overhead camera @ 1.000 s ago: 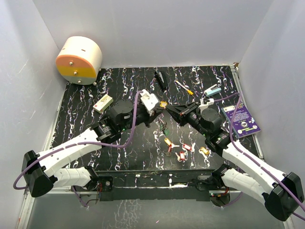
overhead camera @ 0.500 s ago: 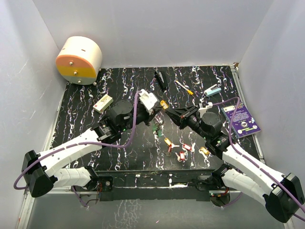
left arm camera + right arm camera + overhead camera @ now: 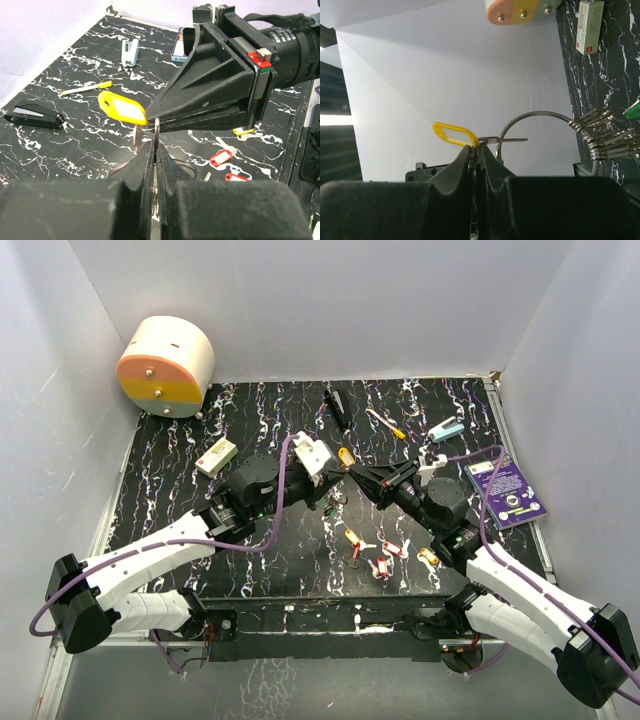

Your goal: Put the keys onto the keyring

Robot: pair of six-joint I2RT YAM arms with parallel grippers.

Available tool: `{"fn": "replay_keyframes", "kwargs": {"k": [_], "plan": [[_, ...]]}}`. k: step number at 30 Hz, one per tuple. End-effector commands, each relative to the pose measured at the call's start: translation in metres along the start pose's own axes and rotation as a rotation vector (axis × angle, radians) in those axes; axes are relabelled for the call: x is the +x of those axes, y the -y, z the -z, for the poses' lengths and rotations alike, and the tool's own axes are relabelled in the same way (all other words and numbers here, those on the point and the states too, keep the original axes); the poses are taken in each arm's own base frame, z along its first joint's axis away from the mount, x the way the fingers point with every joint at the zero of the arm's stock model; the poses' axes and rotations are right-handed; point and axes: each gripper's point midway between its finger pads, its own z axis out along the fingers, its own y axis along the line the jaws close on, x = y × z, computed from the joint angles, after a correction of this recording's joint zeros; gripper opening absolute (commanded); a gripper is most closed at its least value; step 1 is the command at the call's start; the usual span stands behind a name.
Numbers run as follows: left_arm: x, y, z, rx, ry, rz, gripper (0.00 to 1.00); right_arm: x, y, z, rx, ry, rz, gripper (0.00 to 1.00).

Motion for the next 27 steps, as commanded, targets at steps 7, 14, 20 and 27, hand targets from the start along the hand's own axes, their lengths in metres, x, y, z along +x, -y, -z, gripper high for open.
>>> {"fn": "replay_keyframes", "kwargs": {"k": [7, 14, 20, 27], "plan": [[-0.0404, -0.0109, 0.0078, -0.055, 0.127, -0.023, 0.00, 0.0056, -0.0200, 0.0119, -0.098, -0.027, -0.021, 0.08], [-0.0373, -0.0076, 0.0069, -0.039, 0.130, -0.015, 0.00, 0.0081, -0.0264, 0.0105, -0.110, -0.038, -0.018, 0.08], [-0.0348, -0.0051, 0.0067, -0.026, 0.122, -0.010, 0.00, 0.0099, -0.0251, 0.0105, -0.122, -0.055, -0.038, 0.08], [-0.0333, -0.0039, 0.0054, -0.021, 0.120, 0.003, 0.00, 0.0099, -0.0244, 0.0097, -0.122, -0.056, -0.039, 0.08]]}}
